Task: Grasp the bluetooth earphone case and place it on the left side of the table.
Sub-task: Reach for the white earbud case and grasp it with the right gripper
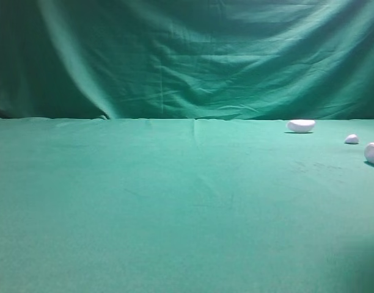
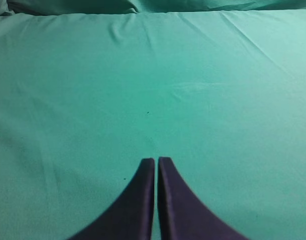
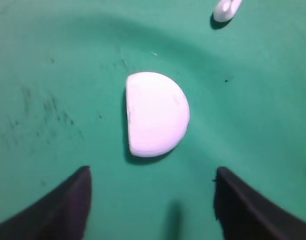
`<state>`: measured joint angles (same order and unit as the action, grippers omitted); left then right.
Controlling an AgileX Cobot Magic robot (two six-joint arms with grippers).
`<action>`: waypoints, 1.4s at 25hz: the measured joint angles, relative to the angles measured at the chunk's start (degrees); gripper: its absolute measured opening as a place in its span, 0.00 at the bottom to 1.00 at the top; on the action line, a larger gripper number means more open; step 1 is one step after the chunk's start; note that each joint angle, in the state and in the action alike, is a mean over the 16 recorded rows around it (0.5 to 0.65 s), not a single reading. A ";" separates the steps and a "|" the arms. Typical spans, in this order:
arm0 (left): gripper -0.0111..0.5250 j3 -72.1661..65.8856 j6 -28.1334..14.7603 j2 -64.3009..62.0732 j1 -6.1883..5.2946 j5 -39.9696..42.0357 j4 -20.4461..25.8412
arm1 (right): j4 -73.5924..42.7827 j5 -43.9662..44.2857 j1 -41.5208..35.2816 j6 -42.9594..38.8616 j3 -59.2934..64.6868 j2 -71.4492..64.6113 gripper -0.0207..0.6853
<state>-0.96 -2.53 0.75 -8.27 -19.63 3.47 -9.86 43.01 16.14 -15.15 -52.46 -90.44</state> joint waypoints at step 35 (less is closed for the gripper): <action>0.02 0.00 0.00 0.00 0.00 0.00 0.00 | 0.51 8.69 12.33 6.76 -33.35 -15.06 0.49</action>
<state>-0.96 -2.53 0.75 -8.27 -19.63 3.47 -9.35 51.70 28.47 -8.39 -85.81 -105.50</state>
